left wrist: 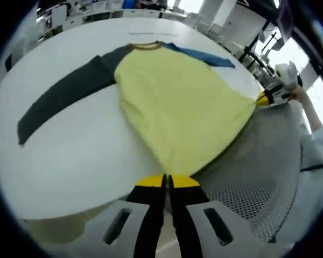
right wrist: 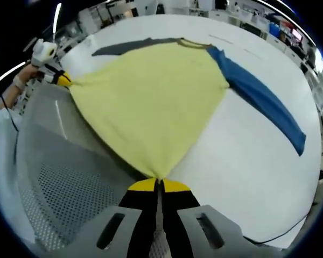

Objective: Fold the garment on the visible template until the final outline fits inside the template.

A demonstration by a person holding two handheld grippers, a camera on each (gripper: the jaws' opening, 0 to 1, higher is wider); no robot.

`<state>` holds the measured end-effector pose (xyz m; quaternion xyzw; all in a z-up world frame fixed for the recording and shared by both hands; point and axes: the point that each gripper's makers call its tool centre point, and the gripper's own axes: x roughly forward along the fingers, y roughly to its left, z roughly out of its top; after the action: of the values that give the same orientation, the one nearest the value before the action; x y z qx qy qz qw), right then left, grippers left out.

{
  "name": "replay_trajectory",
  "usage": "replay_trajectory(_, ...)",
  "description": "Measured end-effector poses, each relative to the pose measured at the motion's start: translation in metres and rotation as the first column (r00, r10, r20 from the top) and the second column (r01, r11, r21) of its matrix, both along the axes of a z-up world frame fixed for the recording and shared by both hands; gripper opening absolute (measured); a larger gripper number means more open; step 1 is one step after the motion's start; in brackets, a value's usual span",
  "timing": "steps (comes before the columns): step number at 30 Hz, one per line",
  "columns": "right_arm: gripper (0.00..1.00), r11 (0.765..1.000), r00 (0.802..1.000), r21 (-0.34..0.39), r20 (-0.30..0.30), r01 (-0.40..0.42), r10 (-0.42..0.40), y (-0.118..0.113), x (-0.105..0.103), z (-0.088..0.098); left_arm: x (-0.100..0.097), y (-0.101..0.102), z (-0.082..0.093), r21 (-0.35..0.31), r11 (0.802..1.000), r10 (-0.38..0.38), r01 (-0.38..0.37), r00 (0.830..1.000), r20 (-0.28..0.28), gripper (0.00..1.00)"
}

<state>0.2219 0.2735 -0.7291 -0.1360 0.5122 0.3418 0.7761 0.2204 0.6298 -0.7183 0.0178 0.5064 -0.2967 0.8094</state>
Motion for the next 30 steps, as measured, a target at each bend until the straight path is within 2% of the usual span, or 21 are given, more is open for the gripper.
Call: replay_trajectory(30,0.03,1.000,0.998,-0.008,-0.057,0.015,-0.015,-0.004,-0.007,-0.026,-0.007,0.003,-0.023,0.003,1.000,0.025,-0.025,0.998,-0.059,0.00)
